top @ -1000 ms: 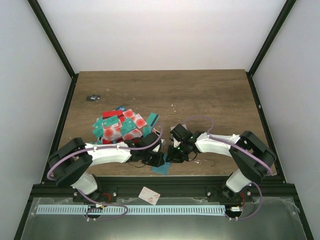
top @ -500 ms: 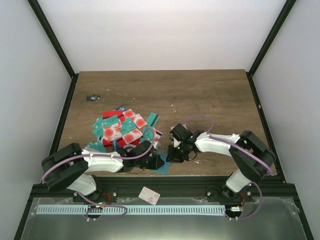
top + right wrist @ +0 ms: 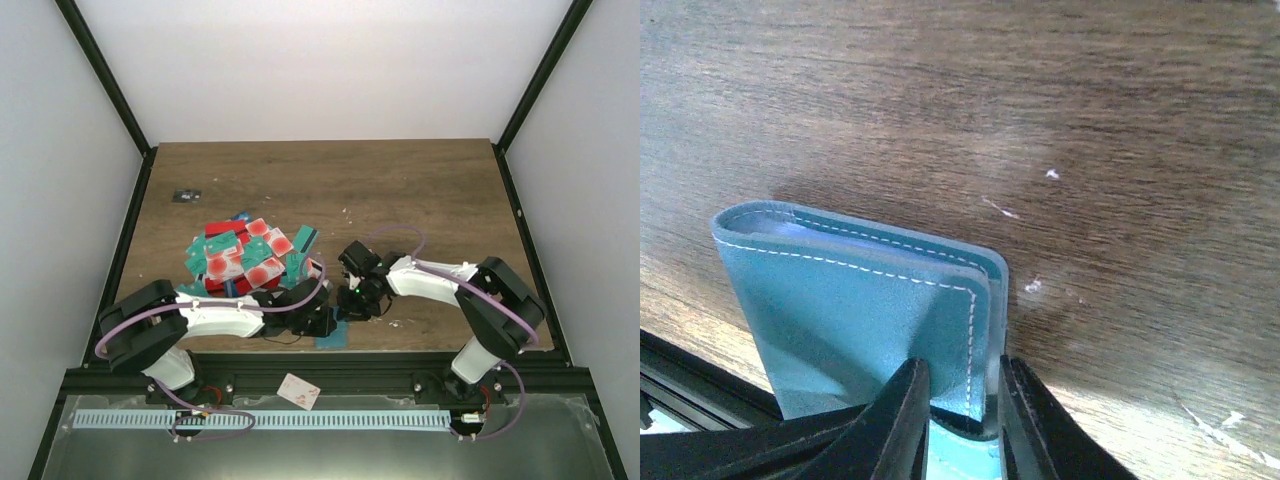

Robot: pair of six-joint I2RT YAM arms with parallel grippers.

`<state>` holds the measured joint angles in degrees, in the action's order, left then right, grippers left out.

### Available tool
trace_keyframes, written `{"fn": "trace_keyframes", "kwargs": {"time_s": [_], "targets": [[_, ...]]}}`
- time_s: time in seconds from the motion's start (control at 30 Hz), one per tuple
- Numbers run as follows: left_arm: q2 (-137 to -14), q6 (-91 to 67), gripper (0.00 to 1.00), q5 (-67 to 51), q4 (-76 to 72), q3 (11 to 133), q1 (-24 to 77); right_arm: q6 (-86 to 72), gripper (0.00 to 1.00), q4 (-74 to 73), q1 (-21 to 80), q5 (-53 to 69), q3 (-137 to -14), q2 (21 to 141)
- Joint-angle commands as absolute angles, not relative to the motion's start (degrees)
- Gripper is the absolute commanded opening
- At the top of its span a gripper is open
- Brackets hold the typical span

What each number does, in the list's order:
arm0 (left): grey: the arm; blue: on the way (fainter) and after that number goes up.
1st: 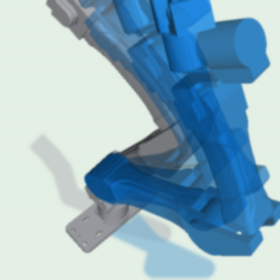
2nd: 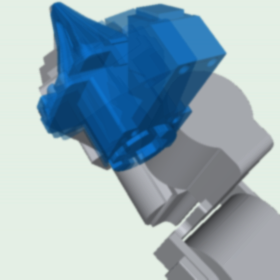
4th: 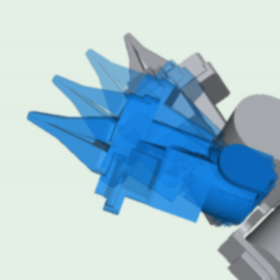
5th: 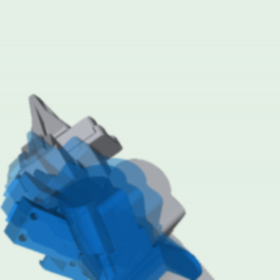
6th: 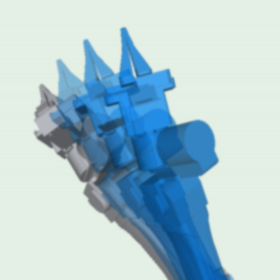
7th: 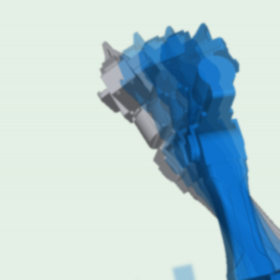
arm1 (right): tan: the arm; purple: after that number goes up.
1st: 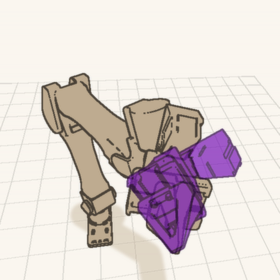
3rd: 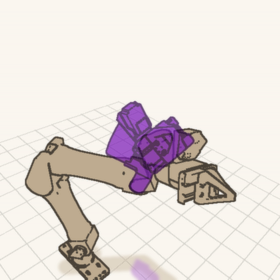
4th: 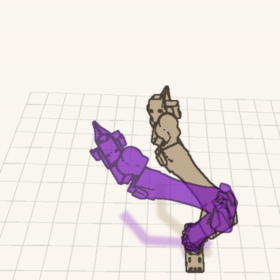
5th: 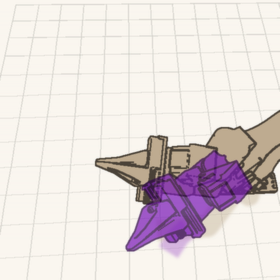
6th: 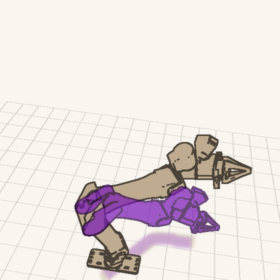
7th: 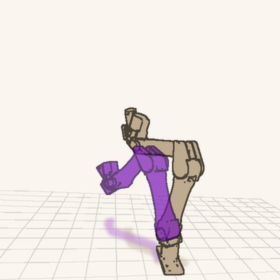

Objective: Put the credit cards into the card holder

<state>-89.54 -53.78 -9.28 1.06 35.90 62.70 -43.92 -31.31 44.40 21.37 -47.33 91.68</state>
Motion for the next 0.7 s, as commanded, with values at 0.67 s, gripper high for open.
{"fn": "trace_keyframes", "kwargs": {"time_s": [0.67], "targets": [[-99.12,-51.03,0.07,-4.39,51.61,36.23,63.21,-41.68,0.15,-33.55,43.31,8.04,-49.1,97.36]]}}
